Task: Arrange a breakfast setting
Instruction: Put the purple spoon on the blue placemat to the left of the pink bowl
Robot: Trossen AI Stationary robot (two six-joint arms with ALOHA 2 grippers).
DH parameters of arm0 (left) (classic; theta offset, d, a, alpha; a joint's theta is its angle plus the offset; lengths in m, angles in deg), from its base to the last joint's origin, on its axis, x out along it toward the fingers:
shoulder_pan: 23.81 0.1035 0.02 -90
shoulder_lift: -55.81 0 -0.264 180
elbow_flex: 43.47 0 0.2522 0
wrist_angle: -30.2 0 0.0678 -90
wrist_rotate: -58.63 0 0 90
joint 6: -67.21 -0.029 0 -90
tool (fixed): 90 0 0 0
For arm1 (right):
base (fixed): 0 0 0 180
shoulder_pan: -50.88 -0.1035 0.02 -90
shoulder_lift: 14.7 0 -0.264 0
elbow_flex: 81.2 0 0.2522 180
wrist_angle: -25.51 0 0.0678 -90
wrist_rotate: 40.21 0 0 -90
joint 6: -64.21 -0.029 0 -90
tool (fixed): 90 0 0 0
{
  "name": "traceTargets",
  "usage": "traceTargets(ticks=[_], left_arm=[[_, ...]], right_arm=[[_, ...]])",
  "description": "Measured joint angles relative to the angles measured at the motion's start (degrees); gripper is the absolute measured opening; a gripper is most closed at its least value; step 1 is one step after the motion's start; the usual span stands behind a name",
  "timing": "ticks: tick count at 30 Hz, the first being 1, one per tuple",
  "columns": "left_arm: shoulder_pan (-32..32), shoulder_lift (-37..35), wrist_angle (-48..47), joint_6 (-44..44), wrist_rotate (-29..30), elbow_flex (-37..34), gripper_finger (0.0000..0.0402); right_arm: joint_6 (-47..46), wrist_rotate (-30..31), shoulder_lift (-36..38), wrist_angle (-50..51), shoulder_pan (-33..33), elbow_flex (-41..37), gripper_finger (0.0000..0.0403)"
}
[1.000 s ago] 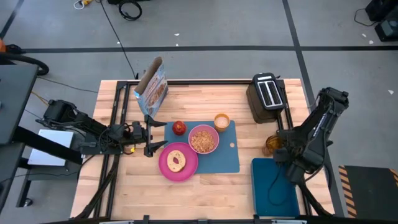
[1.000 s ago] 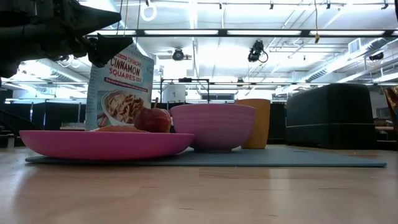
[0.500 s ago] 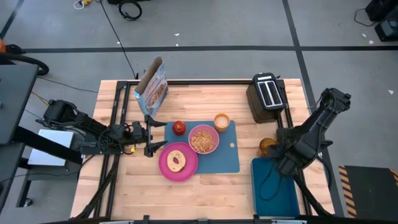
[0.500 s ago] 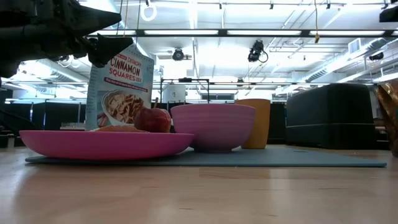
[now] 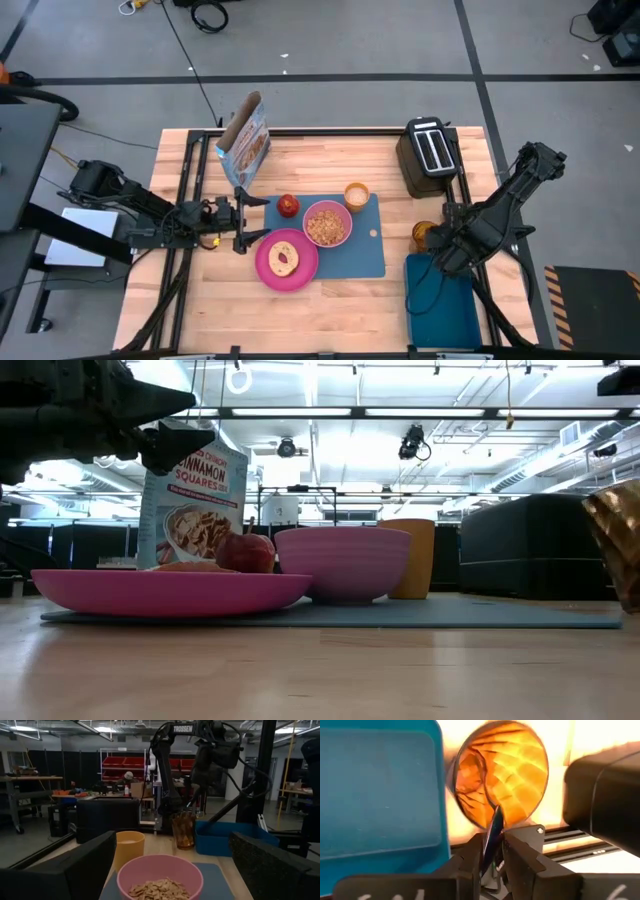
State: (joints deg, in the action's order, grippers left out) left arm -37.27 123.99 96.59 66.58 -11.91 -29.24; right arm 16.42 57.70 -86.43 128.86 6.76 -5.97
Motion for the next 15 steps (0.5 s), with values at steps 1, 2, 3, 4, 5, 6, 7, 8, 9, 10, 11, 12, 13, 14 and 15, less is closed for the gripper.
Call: traceTargets(ticks=[1, 2, 3, 4, 5, 6, 7, 8, 9, 10, 11, 12, 13, 14, 15], left_arm=[[-0.1, 0.0, 0.0, 0.0, 0.0, 0.0, 0.0391], [-0.2, 0.0, 0.0, 0.0, 0.0, 0.0, 0.0391], [-0.3, 0.0, 0.0, 0.0, 0.0, 0.0, 0.0391], [-0.3, 0.0, 0.0, 0.0, 0.0, 0.0, 0.0391], [-0.3, 0.0, 0.0, 0.0, 0.0, 0.0, 0.0391], [-0.3, 0.0, 0.0, 0.0, 0.0, 0.0, 0.0391], [-0.3, 0.0, 0.0, 0.0, 0.0, 0.0, 0.0391], [-0.3, 0.0, 0.0, 0.0, 0.0, 0.0, 0.0391], [-0.3, 0.0, 0.0, 0.0, 0.0, 0.0, 0.0391], [-0.3, 0.0, 0.0, 0.0, 0.0, 0.0, 0.0391], [-0.3, 0.0, 0.0, -0.1, 0.0, 0.0, 0.0391], [-0.3, 0.0, 0.0, 0.0, 0.0, 0.0, 0.0391], [-0.3, 0.0, 0.0, 0.0, 0.0, 0.0, 0.0391], [-0.3, 0.0, 0.0, 0.0, 0.0, 0.0, 0.0391], [-0.3, 0.0, 0.1, -0.1, 0.0, 0.0, 0.0391]], right_arm=[[0.0, 0.0, 0.0, 0.0, 0.2, 0.5, 0.008], [0.0, 0.2, 0.0, -0.1, 0.4, 1.0, 0.0079], [0.0, 0.3, 0.0, -0.1, 0.5, 1.4, 0.0078], [0.0, 0.7, 0.0, 0.0, 0.7, 1.7, 0.0076], [0.0, 0.8, 0.0, 0.1, 0.9, 1.8, 0.0073], [0.0, 0.9, 0.0, 0.1, 1.1, 1.9, 0.0068], [0.0, 1.0, 0.0, 0.2, 1.2, 1.9, 0.0063], [0.0, 1.1, 0.0, 0.4, 1.3, 1.9, 0.0057], [0.0, 1.3, 0.0, 0.4, 1.3, 1.9, 0.005], [0.1, 1.3, 0.0, 0.5, 1.3, 1.9, 0.0044], [0.2, 1.3, 0.0, 0.5, 1.3, 1.9, 0.0037], [0.3, 1.4, 0.0, 0.8, 1.3, 1.9, 0.0031], [0.3, 1.6, 0.0, 1.0, 1.3, 1.9, 0.0025], [0.4, 2.0, -0.1, 1.1, 1.3, 1.9, 0.0021], [0.7, 2.5, -0.3, 1.0, 1.3, 1.9, 0.0017]])
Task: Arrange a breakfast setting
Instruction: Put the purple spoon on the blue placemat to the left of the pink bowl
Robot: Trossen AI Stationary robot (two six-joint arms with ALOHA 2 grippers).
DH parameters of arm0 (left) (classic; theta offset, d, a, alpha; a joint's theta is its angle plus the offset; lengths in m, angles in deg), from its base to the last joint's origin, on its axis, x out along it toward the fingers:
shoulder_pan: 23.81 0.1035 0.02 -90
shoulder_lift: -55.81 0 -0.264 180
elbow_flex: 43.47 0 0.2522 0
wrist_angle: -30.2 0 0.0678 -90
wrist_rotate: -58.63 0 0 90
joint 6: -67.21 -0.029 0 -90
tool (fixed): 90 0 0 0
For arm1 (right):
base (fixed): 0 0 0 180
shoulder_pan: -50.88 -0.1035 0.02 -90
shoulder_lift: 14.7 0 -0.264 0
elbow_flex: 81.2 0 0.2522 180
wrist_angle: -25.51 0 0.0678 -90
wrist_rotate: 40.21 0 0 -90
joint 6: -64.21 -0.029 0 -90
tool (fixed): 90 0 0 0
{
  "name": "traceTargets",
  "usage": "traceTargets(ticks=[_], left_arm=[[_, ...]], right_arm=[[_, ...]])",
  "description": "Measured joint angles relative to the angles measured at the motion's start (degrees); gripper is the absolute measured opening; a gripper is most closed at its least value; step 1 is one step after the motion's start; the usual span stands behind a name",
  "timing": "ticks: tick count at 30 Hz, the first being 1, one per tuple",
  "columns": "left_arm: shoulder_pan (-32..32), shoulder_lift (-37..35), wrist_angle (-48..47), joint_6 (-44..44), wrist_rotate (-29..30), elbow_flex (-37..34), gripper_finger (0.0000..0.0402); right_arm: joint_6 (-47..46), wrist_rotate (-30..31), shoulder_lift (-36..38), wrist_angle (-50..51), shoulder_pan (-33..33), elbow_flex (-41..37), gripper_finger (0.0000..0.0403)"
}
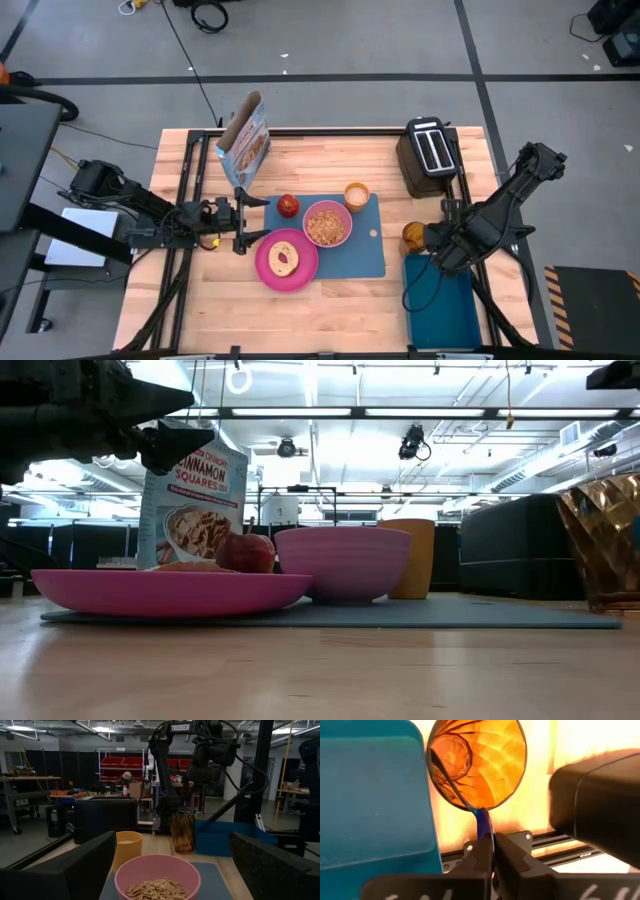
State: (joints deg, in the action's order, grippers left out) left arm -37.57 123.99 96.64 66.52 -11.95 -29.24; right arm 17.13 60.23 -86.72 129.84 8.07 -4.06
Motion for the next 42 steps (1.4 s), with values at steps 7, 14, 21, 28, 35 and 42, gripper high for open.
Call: traceTargets(ticks=[7, 14, 21, 28, 35, 42], left_arm=[[0.0, 0.0, 0.0, 0.0, 0.0, 0.0, 0.0391], [0.0, 0.0, 0.0, 0.0, 0.0, 0.0, 0.0391], [0.0, 0.0, 0.0, 0.4, 0.0, 0.0, 0.0391], [0.0, 0.0, -0.3, 1.5, 0.0, 0.0, 0.0391], [0.0, 0.0, -2.3, 3.2, 0.0, 0.0, 0.0391], [0.0, 0.0, -2.2, 3.4, 0.0, 0.0, 0.0391]], right_arm=[[1.2, 2.6, -1.1, -0.5, 0.1, 0.0, 0.0014], [3.3, 4.8, -2.7, -0.8, 1.2, 0.0, 0.0013], [9.3, 10.3, -3.0, -1.0, 5.3, 0.0, 0.0012], [18.7, 13.2, -1.7, -0.7, 10.3, 2.2, 0.0012], [31.1, 15.8, 1.2, -0.6, 14.3, 7.6, 0.0012], [42.4, 18.4, 4.2, -0.6, 18.3, 8.4, 0.0012]])
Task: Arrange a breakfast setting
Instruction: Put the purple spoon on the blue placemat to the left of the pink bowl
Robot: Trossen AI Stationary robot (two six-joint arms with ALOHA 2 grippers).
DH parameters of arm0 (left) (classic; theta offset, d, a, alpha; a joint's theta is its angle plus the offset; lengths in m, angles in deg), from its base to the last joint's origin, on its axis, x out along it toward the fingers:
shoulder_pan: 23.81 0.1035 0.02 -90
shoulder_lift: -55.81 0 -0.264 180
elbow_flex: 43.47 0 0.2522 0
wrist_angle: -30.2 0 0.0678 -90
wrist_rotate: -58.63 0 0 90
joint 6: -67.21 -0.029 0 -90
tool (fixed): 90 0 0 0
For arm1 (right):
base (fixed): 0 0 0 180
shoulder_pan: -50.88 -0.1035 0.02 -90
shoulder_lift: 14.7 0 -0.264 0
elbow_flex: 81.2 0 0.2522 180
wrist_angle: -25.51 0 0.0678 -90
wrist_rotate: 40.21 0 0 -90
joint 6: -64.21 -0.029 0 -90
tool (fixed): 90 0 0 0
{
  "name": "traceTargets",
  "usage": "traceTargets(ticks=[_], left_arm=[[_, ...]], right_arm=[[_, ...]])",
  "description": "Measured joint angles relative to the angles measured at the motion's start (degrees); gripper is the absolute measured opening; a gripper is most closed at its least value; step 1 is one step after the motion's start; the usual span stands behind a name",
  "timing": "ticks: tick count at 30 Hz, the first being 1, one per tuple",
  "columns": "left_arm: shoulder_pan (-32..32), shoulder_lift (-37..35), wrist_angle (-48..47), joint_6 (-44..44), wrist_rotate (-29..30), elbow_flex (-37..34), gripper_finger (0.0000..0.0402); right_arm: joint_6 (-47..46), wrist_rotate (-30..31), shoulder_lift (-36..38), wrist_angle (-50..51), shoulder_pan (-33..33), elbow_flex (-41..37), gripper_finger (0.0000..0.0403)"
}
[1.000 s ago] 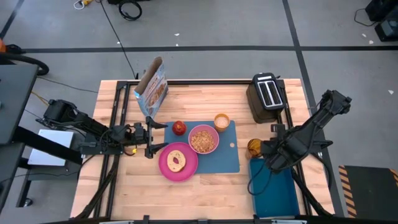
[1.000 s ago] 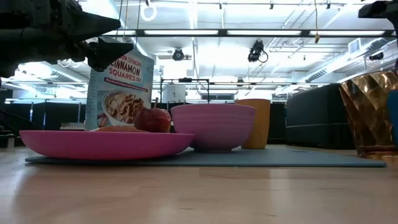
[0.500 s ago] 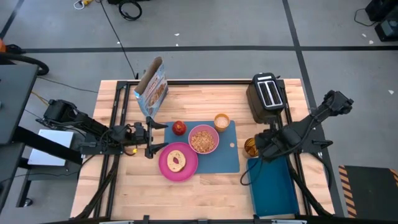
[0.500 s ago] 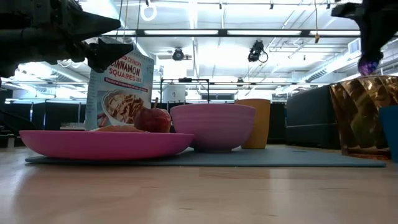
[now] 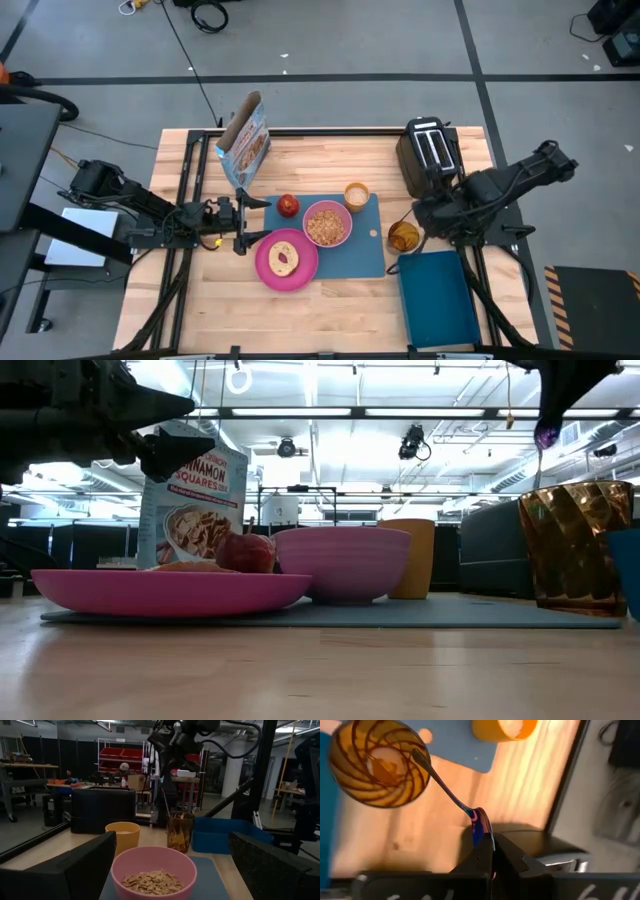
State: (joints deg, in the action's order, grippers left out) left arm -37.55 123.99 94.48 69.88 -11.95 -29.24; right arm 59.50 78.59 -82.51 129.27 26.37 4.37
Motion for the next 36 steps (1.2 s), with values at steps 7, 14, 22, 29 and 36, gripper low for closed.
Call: traceTargets(ticks=[7, 14, 22, 29, 36], left_arm=[[0.0, 0.0, -0.2, 2.2, 0.0, 0.0, 0.0391], [0.0, 0.0, -0.4, 2.7, 0.0, 0.3, 0.0391], [0.0, 0.0, -3.5, -0.3, 0.0, 3.8, 0.0391], [0.0, 0.0, -4.5, -0.3, -0.6, 4.4, 0.0391], [0.0, 0.0, -4.3, 0.0, -1.7, 4.4, 0.0391]], right_arm=[[13.6, 7.4, 4.2, 0.1, 1.4, 3.0, 0.0012], [19.2, 7.9, 3.9, -0.6, 2.5, 10.9, 0.0012], [29.3, 7.8, -4.2, -11.2, 4.0, 9.5, 0.0012], [34.9, 4.6, -10.7, -11.9, 4.0, 9.5, 0.0012], [28.6, 4.3, -12.7, -3.1, 3.9, 9.5, 0.0012]])
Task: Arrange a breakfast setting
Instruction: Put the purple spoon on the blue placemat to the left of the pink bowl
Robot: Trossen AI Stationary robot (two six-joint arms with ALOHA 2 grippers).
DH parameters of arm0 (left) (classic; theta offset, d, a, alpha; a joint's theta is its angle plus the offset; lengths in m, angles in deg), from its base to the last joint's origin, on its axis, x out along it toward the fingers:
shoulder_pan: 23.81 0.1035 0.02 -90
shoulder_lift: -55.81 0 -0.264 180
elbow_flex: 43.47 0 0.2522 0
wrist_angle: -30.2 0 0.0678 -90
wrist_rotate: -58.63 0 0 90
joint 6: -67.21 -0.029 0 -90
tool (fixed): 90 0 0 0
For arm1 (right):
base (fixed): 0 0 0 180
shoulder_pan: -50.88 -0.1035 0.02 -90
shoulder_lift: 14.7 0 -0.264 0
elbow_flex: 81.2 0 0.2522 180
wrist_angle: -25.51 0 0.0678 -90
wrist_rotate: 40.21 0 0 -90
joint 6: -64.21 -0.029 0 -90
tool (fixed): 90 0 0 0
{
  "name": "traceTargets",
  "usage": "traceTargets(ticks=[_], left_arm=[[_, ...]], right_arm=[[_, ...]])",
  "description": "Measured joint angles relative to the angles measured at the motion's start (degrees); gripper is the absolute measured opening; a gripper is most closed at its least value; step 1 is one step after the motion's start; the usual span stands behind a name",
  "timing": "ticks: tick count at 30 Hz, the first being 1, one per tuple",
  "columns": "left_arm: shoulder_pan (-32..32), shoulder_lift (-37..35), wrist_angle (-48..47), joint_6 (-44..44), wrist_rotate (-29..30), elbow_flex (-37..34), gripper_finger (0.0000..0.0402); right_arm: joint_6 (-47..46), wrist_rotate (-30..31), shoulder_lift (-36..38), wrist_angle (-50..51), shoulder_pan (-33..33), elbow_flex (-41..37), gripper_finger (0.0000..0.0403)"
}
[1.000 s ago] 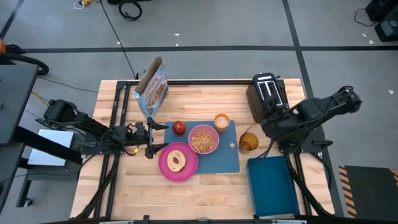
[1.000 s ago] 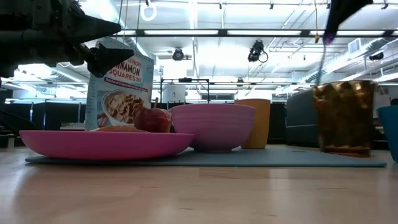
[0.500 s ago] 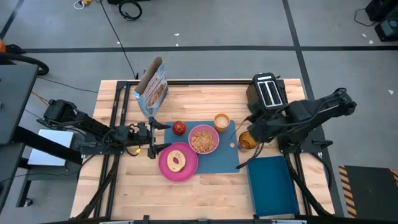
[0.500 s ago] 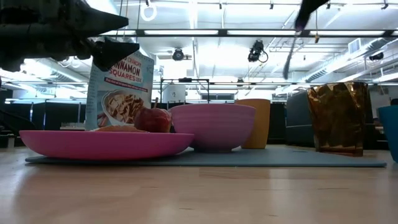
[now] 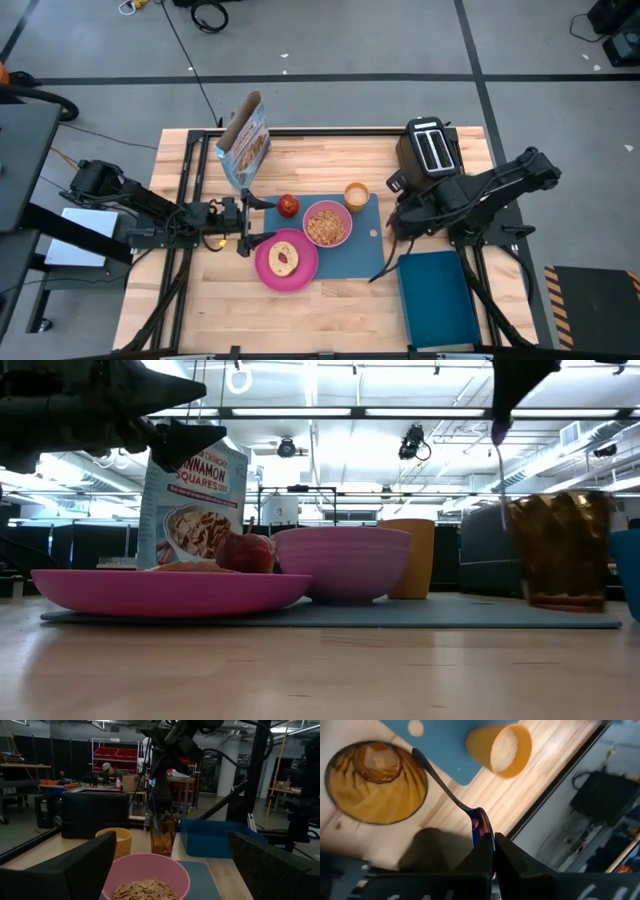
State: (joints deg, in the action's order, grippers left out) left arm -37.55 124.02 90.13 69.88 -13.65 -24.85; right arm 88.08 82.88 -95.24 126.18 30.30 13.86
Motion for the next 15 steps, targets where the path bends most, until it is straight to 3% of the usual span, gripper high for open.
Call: traceTargets(ticks=[10, 15], left_arm=[[0.0, 0.0, -0.9, -0.4, -2.5, 2.8, 0.0391], [0.0, 0.1, -8.4, -1.9, -3.1, 8.0, 0.0391]], right_arm=[[-9.9, -5.7, 3.4, 3.1, -0.3, 0.0, 0.0012], [-10.2, -5.9, 4.8, 3.1, -0.4, 0.0, 0.0012]])
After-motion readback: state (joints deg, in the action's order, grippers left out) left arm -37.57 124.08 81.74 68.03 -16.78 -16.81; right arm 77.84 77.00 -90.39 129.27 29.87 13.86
